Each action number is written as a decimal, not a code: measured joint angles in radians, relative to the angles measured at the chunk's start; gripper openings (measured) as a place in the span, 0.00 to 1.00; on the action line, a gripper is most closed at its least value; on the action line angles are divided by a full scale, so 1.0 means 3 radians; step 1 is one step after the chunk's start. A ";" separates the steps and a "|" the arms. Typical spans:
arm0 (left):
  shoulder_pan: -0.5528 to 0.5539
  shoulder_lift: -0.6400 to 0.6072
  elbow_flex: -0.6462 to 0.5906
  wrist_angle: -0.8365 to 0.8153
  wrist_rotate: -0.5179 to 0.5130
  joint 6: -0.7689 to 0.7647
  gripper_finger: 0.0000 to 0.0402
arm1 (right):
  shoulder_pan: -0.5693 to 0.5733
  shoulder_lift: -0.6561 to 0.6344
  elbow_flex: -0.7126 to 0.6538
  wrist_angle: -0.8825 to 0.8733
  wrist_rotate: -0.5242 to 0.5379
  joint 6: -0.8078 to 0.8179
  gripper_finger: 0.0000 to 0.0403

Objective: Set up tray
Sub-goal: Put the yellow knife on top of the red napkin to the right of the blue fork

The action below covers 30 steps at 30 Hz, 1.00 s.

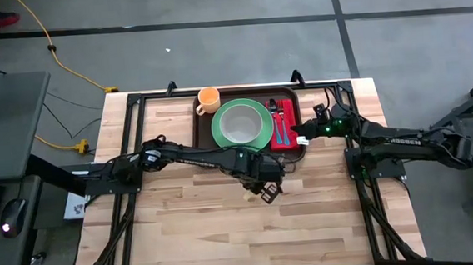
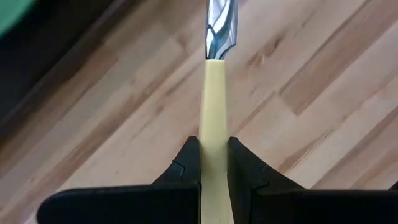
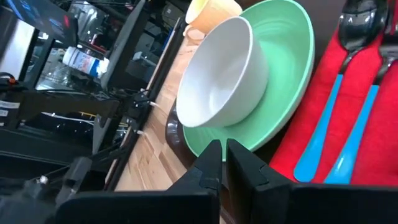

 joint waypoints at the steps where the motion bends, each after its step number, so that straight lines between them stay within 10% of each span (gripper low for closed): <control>1: 0.0021 -0.0005 0.0000 0.0031 -0.0010 -0.0011 0.15 | -0.0015 0.0000 0.0000 -0.0018 -0.0034 0.0013 0.00; 20: 0.0441 -0.0151 0.0000 0.0473 -0.0266 -0.0082 0.15 | -0.0101 0.0001 0.0000 -0.0213 -0.0473 0.0256 0.00; 30: 0.0598 -0.0151 0.0000 0.0736 -0.0295 -0.0078 0.15 | -0.0100 0.0001 0.0000 0.0062 -0.0145 0.0505 0.18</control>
